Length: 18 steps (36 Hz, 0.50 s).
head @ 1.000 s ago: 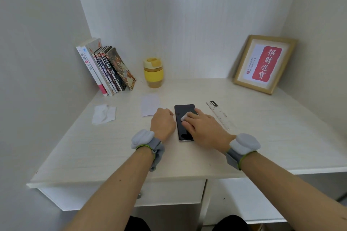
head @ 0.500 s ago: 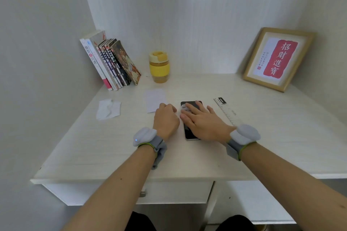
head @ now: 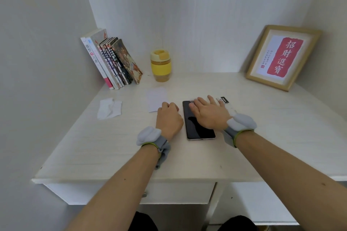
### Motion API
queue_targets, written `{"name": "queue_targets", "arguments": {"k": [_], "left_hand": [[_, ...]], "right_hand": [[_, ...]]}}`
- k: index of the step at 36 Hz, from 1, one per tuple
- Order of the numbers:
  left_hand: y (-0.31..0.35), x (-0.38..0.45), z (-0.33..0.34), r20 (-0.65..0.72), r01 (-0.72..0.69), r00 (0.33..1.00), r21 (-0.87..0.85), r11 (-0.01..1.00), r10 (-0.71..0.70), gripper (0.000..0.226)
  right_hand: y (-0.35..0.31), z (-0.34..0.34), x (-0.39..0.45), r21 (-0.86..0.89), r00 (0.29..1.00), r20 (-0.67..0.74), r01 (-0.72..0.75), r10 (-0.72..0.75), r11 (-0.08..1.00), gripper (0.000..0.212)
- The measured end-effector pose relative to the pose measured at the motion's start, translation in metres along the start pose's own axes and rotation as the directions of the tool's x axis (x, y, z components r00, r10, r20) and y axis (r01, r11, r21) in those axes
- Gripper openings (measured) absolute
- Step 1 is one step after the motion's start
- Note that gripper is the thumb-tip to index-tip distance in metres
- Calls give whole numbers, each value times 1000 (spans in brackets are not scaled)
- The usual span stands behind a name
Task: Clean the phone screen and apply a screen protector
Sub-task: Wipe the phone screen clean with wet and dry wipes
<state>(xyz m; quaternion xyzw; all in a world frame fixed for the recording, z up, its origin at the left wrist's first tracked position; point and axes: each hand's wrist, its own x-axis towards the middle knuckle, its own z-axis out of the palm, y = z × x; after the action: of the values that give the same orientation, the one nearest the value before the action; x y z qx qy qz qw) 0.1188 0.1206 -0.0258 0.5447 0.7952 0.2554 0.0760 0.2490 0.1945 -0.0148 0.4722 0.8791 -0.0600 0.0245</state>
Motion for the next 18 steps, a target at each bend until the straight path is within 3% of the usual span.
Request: {"name": "queue_targets", "arguments": {"k": [6,9,14,18], "left_hand": [[4,-2,5,-23,2,1000,21,1000,-1,30],[2,0,3,-16,11,1000,17,1000,-11,30],[4,-3,0,19,25,1000,-18,1000,-24,31],[4,-4,-6,55,50,997,-63,997,-46,31]], "right_hand": [[18,4,-23,-22,1000,8,-10,10,1000,49],[16,5,-35,-126,998,-6,67,-68,990,51],[11,8,-54,-39,988,-152,28,-33,999,51],[3,-8,-68,-159,960,-269,29,-71,987,45]]}}
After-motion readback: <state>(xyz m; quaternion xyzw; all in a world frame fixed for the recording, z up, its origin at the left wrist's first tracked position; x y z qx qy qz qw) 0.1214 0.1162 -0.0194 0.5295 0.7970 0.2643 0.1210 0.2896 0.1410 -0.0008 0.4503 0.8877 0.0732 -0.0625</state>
